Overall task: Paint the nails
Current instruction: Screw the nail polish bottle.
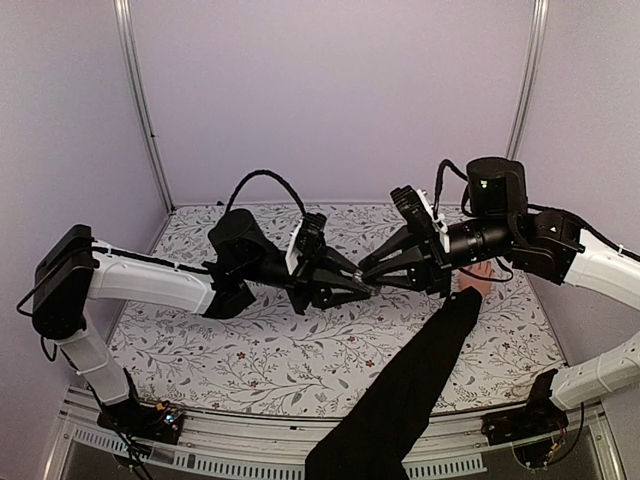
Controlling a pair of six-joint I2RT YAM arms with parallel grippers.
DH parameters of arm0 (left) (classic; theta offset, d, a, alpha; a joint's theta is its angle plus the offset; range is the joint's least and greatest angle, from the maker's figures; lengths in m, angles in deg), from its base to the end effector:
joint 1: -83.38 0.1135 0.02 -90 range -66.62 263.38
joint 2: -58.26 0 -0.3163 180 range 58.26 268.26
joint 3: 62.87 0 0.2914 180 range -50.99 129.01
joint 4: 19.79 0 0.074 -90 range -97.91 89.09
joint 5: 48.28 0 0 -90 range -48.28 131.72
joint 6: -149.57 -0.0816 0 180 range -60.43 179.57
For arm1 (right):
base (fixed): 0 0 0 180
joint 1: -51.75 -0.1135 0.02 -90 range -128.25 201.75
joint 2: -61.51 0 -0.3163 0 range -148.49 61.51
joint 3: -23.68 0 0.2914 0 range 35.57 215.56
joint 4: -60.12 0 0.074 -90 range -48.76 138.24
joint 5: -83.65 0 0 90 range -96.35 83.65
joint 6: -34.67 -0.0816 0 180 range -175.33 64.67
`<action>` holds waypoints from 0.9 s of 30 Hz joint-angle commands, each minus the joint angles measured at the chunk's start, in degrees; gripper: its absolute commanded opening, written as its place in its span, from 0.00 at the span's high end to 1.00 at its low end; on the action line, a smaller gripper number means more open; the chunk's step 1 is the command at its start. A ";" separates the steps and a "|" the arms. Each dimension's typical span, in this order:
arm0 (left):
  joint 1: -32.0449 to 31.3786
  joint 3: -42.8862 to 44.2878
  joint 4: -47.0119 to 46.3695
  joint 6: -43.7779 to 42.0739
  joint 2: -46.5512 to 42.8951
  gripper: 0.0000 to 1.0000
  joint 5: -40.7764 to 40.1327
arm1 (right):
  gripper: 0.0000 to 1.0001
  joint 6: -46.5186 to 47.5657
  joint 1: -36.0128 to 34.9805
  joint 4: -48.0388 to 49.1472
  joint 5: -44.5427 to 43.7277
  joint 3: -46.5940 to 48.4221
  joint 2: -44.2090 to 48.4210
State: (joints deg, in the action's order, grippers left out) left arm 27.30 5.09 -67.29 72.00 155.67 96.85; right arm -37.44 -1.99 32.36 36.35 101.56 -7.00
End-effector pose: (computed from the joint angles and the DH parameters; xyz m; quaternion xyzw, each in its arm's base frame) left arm 0.1840 -0.3936 0.3213 0.5413 0.3442 -0.6285 0.4400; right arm 0.1439 0.2898 0.4130 -0.6147 0.4879 0.4486 0.4276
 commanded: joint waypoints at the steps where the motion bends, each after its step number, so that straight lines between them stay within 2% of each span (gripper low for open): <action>1: 0.08 -0.29 3.57 -4.95 -3.41 1.00 -12.85 | 0.91 -3.55 -0.76 -0.76 -3.73 -0.04 -1.60; 10: -2.87 -0.50 10.14 -14.55 -6.09 1.00 -32.08 | 0.91 -7.77 -0.76 0.83 -12.64 -0.44 -3.29; 18: -5.29 0.73 9.62 -17.40 -4.78 1.00 -48.51 | 0.91 -14.67 -0.76 7.41 -21.31 -2.27 -5.45; 23: -6.39 1.16 7.35 -17.34 -3.23 1.00 -54.88 | 0.90 -19.06 -0.76 10.87 -26.47 -3.29 -6.40; 27: -7.22 3.18 9.57 -18.67 -1.81 1.00 -58.70 | 0.90 -21.51 -0.88 11.54 -30.04 -3.42 -7.13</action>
State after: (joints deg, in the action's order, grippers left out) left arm 22.87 3.51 -56.58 55.98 151.88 43.85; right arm -54.44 0.02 44.95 5.49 99.99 -11.16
